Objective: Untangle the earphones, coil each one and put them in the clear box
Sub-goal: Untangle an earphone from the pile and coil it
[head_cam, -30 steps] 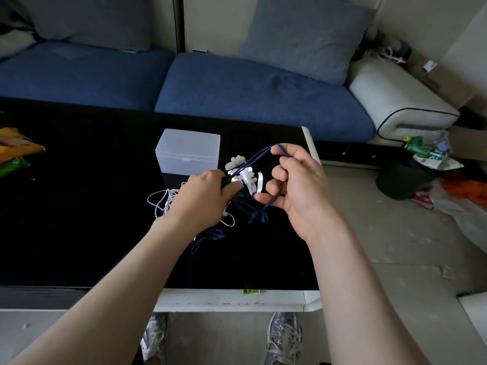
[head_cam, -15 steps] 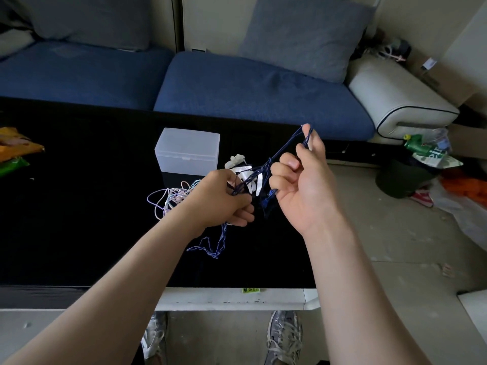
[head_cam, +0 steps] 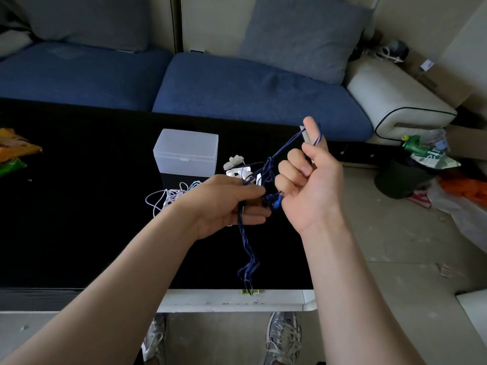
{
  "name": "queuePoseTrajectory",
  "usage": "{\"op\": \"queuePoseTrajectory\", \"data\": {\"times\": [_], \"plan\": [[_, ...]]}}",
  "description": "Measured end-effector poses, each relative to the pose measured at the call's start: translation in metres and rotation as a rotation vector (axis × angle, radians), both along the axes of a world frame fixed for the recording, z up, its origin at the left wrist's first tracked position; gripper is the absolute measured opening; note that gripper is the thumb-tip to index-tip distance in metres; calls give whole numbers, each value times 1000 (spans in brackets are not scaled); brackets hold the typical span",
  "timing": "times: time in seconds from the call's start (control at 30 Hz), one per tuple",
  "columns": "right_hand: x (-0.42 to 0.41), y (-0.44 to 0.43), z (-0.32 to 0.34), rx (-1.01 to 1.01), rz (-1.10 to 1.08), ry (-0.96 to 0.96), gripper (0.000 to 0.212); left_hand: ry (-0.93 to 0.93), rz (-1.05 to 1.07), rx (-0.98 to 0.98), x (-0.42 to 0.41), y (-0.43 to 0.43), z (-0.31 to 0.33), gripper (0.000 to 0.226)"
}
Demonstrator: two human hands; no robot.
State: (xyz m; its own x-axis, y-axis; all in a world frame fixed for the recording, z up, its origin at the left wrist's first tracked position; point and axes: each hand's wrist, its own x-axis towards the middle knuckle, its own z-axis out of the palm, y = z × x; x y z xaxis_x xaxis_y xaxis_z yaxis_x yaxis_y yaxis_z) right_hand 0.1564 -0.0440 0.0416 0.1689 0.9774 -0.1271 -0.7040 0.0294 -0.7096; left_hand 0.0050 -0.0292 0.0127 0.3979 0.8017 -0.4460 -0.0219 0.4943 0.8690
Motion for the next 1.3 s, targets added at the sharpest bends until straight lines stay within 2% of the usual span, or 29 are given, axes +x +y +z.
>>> {"op": "queuePoseTrajectory", "data": {"times": [0.1,0.17,0.3,0.33,0.43,0.5,0.53,0.6,0.7,0.77,0.83,0.9,1.0,1.1,1.17,1.23,1.27,1.3], "plan": [[3,1,1,-6,-72,-12,44,151,72,107,-3,1,-4,12],[3,1,3,-13,-114,-103,40,218,125,180,-5,0,-6,8],[2,1,4,-74,-218,-282,33,368,295,293,-9,6,-12,13],[3,2,3,-117,-256,-356,31,383,341,290,-11,9,-13,13],[7,5,-9,-339,-306,-749,16,455,384,286,-15,17,-12,15],[11,4,-17,-459,-208,-935,10,483,349,282,-17,17,-8,18],[12,1,-19,-493,-131,-1024,13,480,327,283,-16,15,-6,18],[13,-5,-21,-535,43,-1218,27,464,280,300,-16,13,-3,20],[8,-13,-24,-578,289,-1455,59,411,220,368,-15,10,1,26],[5,-12,-29,-616,408,-1551,58,391,175,418,-15,9,3,23],[4,-11,-30,-652,443,-1610,47,371,130,451,-15,9,4,23],[7,-9,-33,-651,362,-1642,45,372,100,467,-16,8,3,27],[10,-8,-39,-561,277,-1596,54,375,99,487,-19,8,4,31],[11,-8,-42,-461,343,-1602,64,351,88,491,-21,8,6,32],[10,-7,-41,-347,400,-1604,50,349,88,495,-21,6,7,32],[10,-5,-37,-230,356,-1534,13,363,115,497,-20,6,5,33],[9,-5,-34,-200,310,-1503,13,372,140,492,-19,7,3,32],[9,-4,-32,-192,272,-1483,22,380,168,484,-19,8,1,31]]}}
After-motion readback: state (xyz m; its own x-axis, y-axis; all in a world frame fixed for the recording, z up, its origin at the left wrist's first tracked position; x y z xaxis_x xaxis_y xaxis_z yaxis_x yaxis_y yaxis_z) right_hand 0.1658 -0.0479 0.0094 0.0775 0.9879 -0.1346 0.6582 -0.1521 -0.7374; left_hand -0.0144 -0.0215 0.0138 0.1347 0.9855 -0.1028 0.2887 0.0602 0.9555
